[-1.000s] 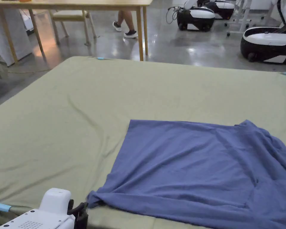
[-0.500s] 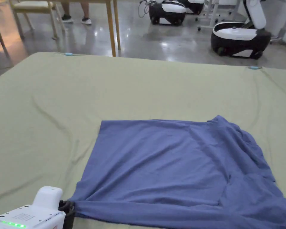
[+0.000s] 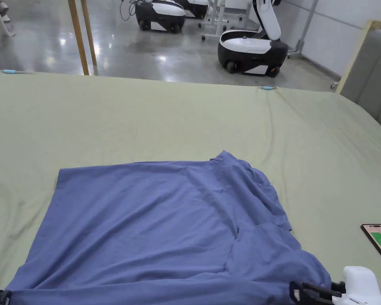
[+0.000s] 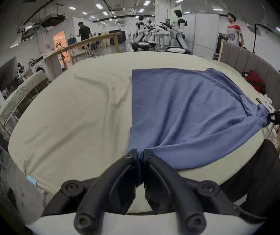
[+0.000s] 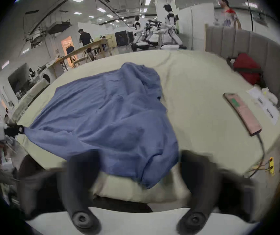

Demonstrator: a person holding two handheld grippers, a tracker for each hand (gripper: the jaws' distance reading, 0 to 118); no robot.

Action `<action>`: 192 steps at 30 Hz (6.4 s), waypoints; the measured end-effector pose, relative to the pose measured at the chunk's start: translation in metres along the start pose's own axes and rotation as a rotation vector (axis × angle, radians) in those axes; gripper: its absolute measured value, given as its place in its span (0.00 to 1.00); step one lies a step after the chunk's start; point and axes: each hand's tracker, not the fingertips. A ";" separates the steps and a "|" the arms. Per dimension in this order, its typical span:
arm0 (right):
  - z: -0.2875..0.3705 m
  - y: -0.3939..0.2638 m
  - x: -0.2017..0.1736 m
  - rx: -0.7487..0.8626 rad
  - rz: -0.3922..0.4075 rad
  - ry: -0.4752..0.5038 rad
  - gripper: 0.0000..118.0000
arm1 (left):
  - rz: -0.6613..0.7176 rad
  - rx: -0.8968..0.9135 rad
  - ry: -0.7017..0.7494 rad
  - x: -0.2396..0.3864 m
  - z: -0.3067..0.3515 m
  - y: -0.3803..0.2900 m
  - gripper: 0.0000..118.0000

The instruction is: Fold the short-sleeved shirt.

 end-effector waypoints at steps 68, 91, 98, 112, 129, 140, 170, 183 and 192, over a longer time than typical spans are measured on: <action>-0.076 0.085 -0.007 0.080 0.030 -0.104 0.80 | -0.033 -0.093 0.070 0.026 -0.138 0.081 0.07; 0.000 0.033 -0.022 -0.105 0.047 -0.047 0.13 | 0.037 -0.098 -0.057 0.005 -0.020 0.032 0.06; 0.033 0.040 -0.027 0.097 0.010 -0.026 0.99 | 0.027 0.105 -0.017 0.005 0.018 0.033 1.00; 0.022 0.089 -0.093 0.337 0.071 -0.016 0.01 | -0.051 0.135 -0.054 0.039 -0.020 0.082 0.00; -0.069 0.166 -0.049 0.122 0.168 -0.111 0.74 | -0.162 -0.102 0.115 0.021 -0.235 0.208 0.49; -0.213 0.220 0.006 -0.150 0.101 -0.201 0.11 | -0.205 -0.112 -0.027 0.032 -0.188 0.222 0.03; 0.019 0.010 -0.018 0.091 0.038 -0.120 0.83 | -0.002 0.018 0.003 -0.010 -0.007 0.011 1.00; 0.057 0.084 -0.128 0.491 0.161 -0.038 0.06 | -0.019 0.402 0.003 0.056 0.029 0.091 0.00; 0.042 0.076 -0.135 0.450 0.179 -0.065 0.06 | 0.107 0.237 -0.085 -0.027 0.020 0.058 1.00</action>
